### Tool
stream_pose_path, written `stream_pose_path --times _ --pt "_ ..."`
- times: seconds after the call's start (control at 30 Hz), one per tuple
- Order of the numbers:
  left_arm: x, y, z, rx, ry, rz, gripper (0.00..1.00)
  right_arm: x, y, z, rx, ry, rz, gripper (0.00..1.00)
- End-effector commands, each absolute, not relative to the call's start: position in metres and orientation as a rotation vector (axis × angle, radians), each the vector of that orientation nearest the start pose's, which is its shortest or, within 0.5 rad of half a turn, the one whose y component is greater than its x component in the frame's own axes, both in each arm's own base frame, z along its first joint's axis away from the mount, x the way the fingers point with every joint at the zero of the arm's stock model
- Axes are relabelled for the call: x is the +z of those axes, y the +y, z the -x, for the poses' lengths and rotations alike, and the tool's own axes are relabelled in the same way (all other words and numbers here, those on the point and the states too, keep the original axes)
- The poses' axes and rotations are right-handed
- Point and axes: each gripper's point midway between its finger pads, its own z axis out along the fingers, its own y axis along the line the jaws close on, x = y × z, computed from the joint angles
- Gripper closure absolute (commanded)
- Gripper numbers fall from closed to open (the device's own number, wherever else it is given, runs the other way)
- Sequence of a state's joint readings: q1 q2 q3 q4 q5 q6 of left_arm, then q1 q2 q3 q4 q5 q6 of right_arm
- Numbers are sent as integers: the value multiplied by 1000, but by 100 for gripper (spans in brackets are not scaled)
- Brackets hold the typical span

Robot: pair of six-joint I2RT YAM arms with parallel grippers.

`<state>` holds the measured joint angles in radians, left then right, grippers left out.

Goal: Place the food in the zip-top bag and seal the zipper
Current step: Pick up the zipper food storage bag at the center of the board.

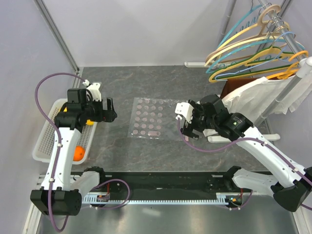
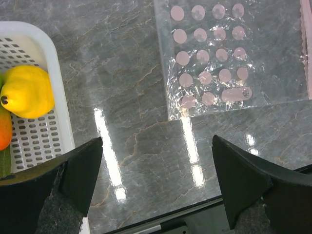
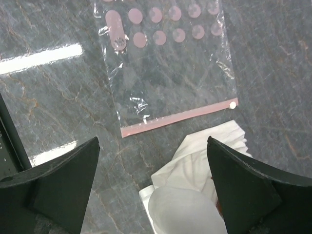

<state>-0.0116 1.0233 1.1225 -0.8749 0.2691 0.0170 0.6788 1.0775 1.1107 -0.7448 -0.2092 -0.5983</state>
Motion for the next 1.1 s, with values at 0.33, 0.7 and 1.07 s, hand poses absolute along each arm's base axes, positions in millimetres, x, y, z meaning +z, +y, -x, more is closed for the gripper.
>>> stream_pose_path --times 0.33,0.7,1.07 --pt "209 -161 -291 -426 2179 -765 0 206 182 -207 265 1799 1459 2" --pt "146 -243 -217 -500 1674 -1515 3 192 176 -194 300 1840 1432 2" --pt "109 -306 -200 -168 1016 -1676 34 199 176 -199 299 1831 1337 2"
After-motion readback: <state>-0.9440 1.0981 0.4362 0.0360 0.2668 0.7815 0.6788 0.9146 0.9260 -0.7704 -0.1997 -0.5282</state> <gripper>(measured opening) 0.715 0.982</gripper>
